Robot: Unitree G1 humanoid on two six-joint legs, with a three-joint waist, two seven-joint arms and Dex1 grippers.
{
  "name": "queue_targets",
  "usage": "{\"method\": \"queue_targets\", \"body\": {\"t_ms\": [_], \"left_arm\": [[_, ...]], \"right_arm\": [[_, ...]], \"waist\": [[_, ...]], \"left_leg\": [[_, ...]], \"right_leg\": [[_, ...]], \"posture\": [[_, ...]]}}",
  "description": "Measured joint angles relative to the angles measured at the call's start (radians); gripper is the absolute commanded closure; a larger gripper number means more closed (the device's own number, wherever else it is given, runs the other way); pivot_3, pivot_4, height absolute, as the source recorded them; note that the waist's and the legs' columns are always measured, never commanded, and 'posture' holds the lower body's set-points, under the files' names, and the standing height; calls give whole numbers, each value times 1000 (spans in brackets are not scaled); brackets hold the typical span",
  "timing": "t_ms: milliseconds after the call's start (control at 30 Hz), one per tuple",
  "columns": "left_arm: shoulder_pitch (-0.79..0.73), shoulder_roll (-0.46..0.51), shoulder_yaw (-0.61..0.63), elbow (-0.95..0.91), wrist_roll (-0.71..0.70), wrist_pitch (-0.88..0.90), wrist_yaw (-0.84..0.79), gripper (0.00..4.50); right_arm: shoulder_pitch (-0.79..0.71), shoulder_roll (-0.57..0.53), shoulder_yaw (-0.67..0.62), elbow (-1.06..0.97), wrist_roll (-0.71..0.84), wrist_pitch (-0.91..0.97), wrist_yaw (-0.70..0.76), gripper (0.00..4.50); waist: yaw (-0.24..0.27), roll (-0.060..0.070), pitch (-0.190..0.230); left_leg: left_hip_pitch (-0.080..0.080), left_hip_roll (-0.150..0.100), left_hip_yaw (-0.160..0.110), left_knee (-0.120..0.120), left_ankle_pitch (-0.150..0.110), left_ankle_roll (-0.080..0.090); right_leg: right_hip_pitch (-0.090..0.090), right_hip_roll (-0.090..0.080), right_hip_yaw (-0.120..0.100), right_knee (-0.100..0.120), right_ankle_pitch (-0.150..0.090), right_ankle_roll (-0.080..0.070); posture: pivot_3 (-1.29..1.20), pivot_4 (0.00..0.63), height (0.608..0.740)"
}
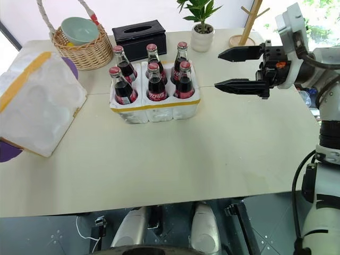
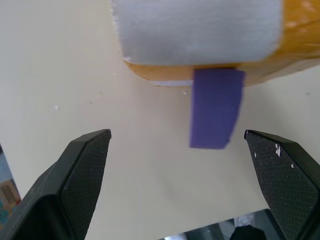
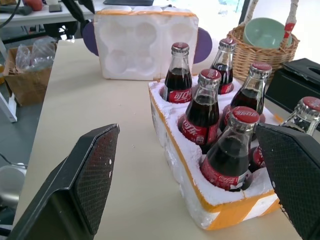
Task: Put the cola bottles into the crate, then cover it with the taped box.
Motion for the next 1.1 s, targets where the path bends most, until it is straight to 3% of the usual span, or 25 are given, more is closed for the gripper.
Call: {"method": "queue_targets", "body": {"t_ms": [133, 333, 433, 633, 667, 933, 1100], "left_arm": [[-234, -1, -244, 69, -13, -28, 1, 0], [-466, -40, -491, 113, 43, -47, -30, 0], [-583, -77, -576, 138, 86, -49, -36, 903], [-768, -148, -694, 212, 171, -48, -65, 3856], [-776, -150, -703, 221, 180, -53, -71, 4059], [-798, -162, -691, 265, 230, -139, -29, 4119], [-771, -209, -479, 200, 202, -378, 120, 4119]], "right_arm": [[10, -16, -32, -37, 22, 27, -25, 96], [36, -21, -57, -70, 32, 33, -63, 96], [57, -20, -65, -82, 42, 35, -82, 0], [81, -17, -78, -109, 72, 53, -120, 0], [82, -17, -80, -112, 78, 55, -125, 0], [107, -29, -86, -126, 100, 90, -145, 0], [173, -51, -88, -126, 83, 86, -164, 0]], "waist": [[4, -1, 0], [7, -2, 0], [8, -2, -1], [8, -2, -1], [7, -2, -1], [8, -2, -1], [13, -4, -1]], "left_leg": [[0, 0, 2, 1, 0, 0], [0, 0, 3, 3, 0, 1], [0, 0, 3, 4, 0, 1], [-1, 0, 2, 12, 0, 2], [-1, 0, 2, 13, -1, 3], [-2, 1, -1, 16, -4, 7], [-3, 1, -2, 17, -3, 6]], "right_leg": [[1, 1, 0, 0, 0, 0], [1, 1, 0, 1, 0, 1], [2, 1, 0, 2, 1, 1], [2, 1, 0, 10, 0, 1], [2, 0, 0, 11, 0, 2], [1, -1, 0, 11, 0, 1], [2, -2, 0, 11, 0, 1]], "posture": [[0, 150, 736], [0, 150, 736], [0, 150, 736], [0, 150, 736], [0, 150, 736], [0, 150, 736], [0, 150, 736]]}}
